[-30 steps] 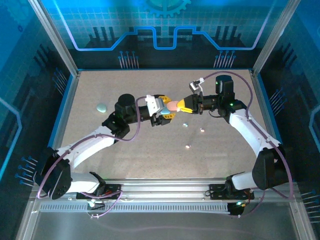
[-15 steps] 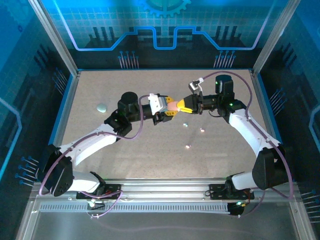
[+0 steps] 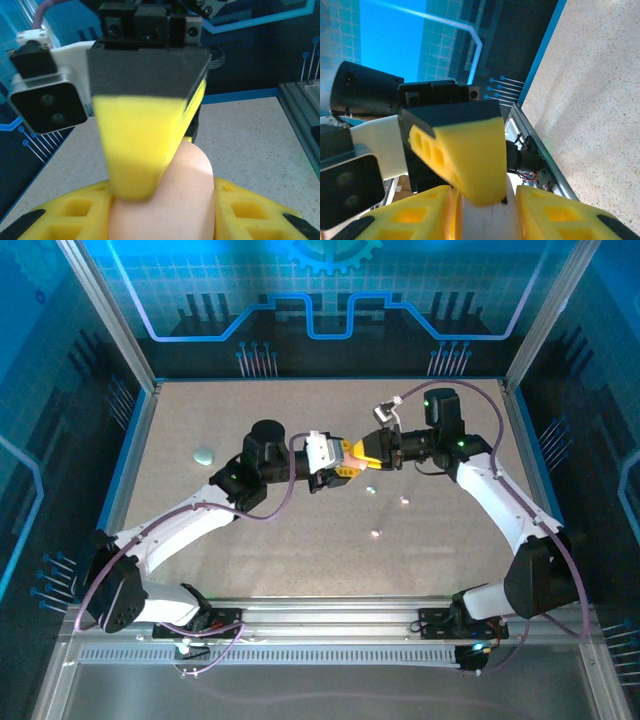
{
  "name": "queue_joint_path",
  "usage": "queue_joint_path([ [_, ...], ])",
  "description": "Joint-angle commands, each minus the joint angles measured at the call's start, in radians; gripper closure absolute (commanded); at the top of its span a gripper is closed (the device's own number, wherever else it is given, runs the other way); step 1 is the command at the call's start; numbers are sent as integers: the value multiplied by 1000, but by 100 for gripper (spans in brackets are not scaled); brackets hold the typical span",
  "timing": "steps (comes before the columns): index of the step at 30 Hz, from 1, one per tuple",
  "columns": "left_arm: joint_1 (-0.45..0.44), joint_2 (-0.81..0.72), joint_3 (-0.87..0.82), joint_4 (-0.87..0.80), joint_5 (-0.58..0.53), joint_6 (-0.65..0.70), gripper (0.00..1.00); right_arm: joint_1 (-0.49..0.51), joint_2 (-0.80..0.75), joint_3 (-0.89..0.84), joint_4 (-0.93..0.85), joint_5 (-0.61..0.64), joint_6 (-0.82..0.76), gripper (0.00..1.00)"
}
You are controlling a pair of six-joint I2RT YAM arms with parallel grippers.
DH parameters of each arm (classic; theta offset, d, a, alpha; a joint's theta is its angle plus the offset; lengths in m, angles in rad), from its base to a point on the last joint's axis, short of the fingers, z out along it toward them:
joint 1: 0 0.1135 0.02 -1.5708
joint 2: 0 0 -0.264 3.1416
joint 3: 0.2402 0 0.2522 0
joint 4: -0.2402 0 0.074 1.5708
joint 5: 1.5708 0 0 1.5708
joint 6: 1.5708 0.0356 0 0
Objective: Insert wireless bluetooth earbuds into charging case
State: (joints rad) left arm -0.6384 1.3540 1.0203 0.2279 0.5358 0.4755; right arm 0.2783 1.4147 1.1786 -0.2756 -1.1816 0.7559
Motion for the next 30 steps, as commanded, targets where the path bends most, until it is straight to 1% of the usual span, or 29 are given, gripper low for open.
queue_joint_path([
  [1, -10, 5, 44, -77, 3, 52, 70, 19, 26, 37, -126, 13, -92, 70],
  [5, -8, 1, 49, -99, -23, 61, 68, 15, 19, 33, -146, 17, -112, 78],
  [7, -9, 0, 45, -100, -27, 63, 64, 11, 14, 30, -137, 14, -106, 81],
  [8, -8, 0, 42, -98, -31, 61, 59, 9, 9, 19, -107, 2, -86, 84],
  [10, -4, 2, 26, -67, -29, 45, 49, 0, -1, -7, -18, -18, -18, 85],
  [12, 4, 0, -15, 13, -21, 8, 39, -12, -15, -43, 106, -31, 76, 85],
  [13, 11, 0, -36, 58, -13, -17, 38, -17, -20, -61, 167, -39, 127, 86],
  [15, 27, 3, -75, 158, 15, -83, 37, -27, -31, -93, 295, -49, 231, 85],
  [18, 32, 8, -109, 264, 38, -139, 37, -30, -37, -118, 398, -55, 321, 85],
  [22, 39, 26, -113, 317, 79, -172, 38, -31, -34, -138, 496, -61, 407, 84],
  [25, 40, 33, -115, 339, 88, -184, 40, -29, -33, -137, 505, -59, 424, 84],
  [30, 40, 37, -111, 348, 95, -191, 50, -24, -33, -135, 504, -53, 426, 83],
])
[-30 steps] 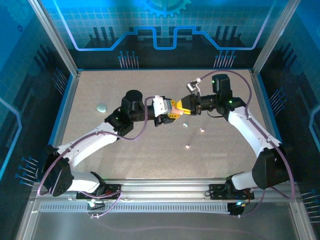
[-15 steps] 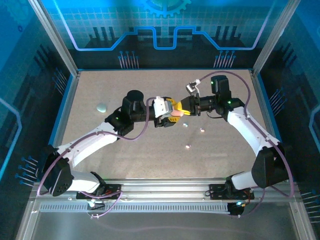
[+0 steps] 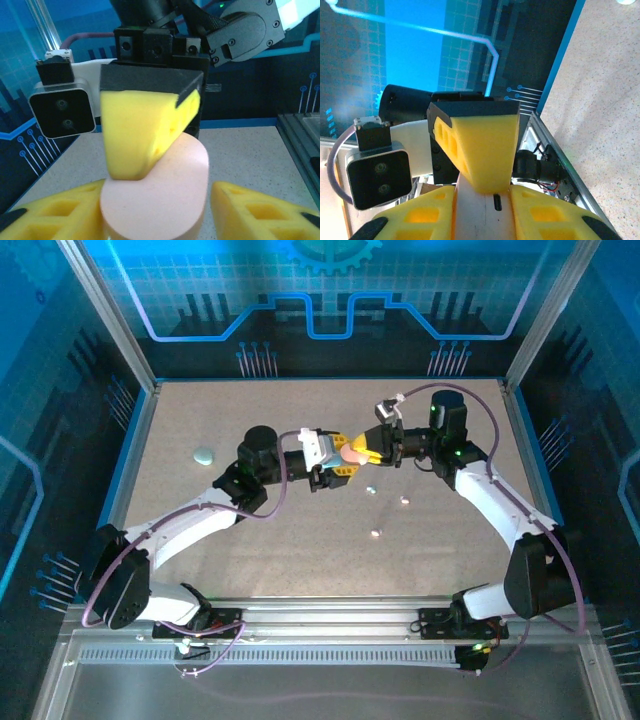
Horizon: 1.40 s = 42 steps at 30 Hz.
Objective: Insert wireless bluetooth earbuds into charging case
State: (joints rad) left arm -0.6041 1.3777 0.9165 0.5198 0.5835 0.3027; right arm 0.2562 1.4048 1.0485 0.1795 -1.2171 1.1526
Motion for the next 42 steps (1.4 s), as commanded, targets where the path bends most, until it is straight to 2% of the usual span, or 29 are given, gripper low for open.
queue_joint_path([
  [1, 4, 14, -8, 57, 48, -20, 51, -1, -21, -3, 49, -17, 30, 83],
  [4, 5, 18, -7, 54, 54, -21, 53, 8, -21, -1, 61, -15, 41, 83],
  [8, 5, 22, -4, 52, 62, -19, 48, 14, -20, 4, 80, -16, 61, 83],
  [11, 4, 23, 2, 45, 61, -12, 48, 17, -16, 4, 80, -13, 60, 82],
  [17, 4, 21, 8, 26, 54, -4, 63, 21, -13, 7, 49, -3, 40, 80],
  [19, 4, 17, 8, 21, 48, -3, 69, 21, -19, 29, -68, 10, -48, 76],
  [21, 4, 9, 7, 7, 34, 4, 73, 15, -28, 72, -261, 47, -188, 69],
  [24, 4, -9, 11, -49, 14, 32, 74, 1, -33, 154, -548, 104, -410, 58],
  [26, 4, -22, 27, -119, 5, 56, 74, -9, -42, 172, -628, 111, -478, 51],
  [29, 4, -34, 34, -157, -11, 70, 74, -15, -51, 171, -650, 85, -501, 49],
  [32, 4, -37, 39, -162, -12, 67, 74, -16, -51, 179, -700, 75, -541, 50],
  [37, 4, -35, 50, -168, -1, 58, 73, -16, -57, 166, -700, 52, -546, 58],
  [42, 4, -32, 55, -167, 1, 44, 72, -15, -56, 145, -652, 31, -508, 75],
])
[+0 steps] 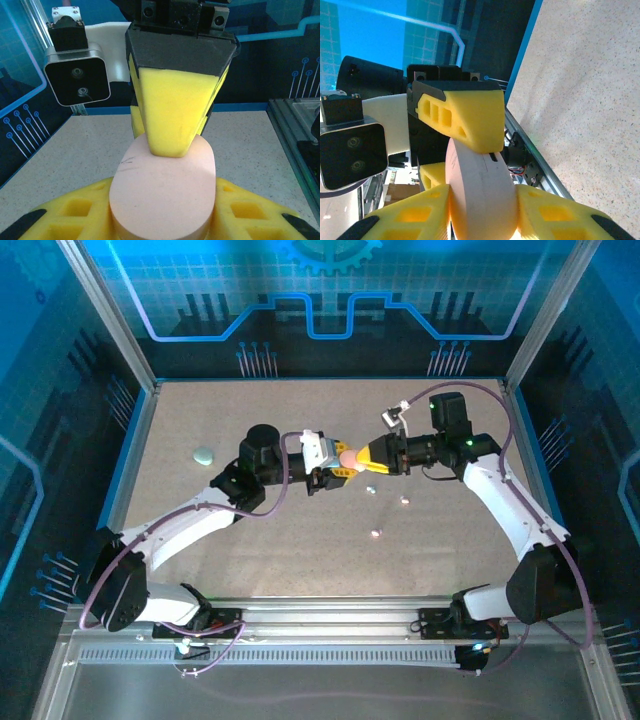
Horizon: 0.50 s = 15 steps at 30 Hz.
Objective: Insert wireless bluetooth earbuds into charging case
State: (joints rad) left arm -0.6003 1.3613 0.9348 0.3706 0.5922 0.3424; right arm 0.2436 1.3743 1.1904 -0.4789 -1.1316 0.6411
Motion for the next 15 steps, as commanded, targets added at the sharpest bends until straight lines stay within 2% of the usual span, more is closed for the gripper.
queue_joint_path([
  [1, 1, -15, 36, -15, -5, 3, 69, -4, -27, -6, 40, -58, 33, 79],
  [5, 2, -4, 19, 35, -8, -21, 55, -14, -41, -83, 286, -71, 240, 88],
  [9, 7, 12, -25, 159, -15, -73, 45, -26, -52, -168, 617, -82, 501, 90],
  [11, 11, 18, -43, 210, -6, -96, 44, -30, -52, -191, 720, -81, 588, 90],
  [15, 17, 26, -51, 250, 11, -115, 44, -30, -52, -203, 783, -86, 636, 90],
])
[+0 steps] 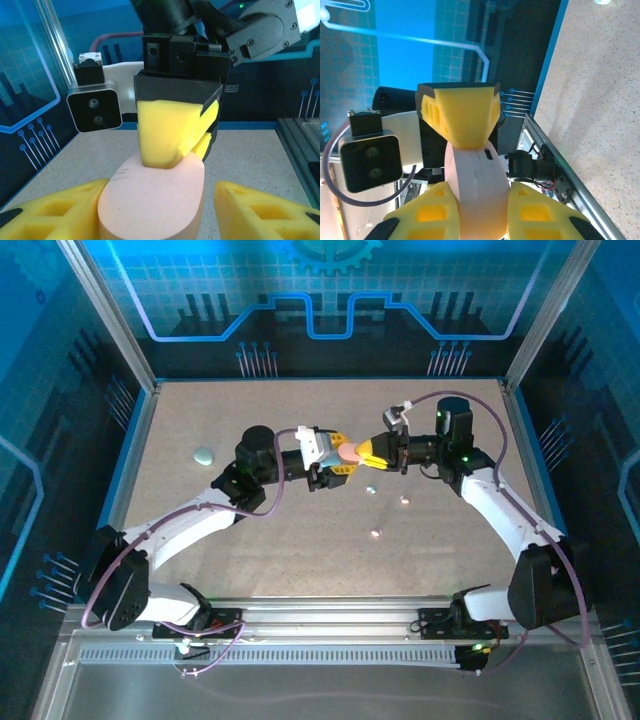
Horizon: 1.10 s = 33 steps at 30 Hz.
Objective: Insert wireless bluetooth earbuds into charging case
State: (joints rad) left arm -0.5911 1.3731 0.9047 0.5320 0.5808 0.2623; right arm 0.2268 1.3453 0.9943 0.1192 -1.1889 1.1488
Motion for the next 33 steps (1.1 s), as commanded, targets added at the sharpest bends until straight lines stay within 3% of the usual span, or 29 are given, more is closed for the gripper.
queue_joint_path([
  [1, 8, 15, -21, 88, 27, -35, 44, -14, -22, -8, 202, -29, 140, 90],
  [6, 20, 20, -26, 102, 33, -42, 42, -15, -26, -11, 232, -33, 165, 90],
  [11, 20, 26, -12, 120, 58, -62, 47, -14, -22, -11, 221, -31, 157, 90],
  [26, 20, 34, 2, 147, 103, -111, 47, -1, -20, 8, 110, -41, 68, 89],
  [33, 20, 40, 12, 131, 116, -114, 54, 3, -19, 16, 98, -41, 57, 89],
])
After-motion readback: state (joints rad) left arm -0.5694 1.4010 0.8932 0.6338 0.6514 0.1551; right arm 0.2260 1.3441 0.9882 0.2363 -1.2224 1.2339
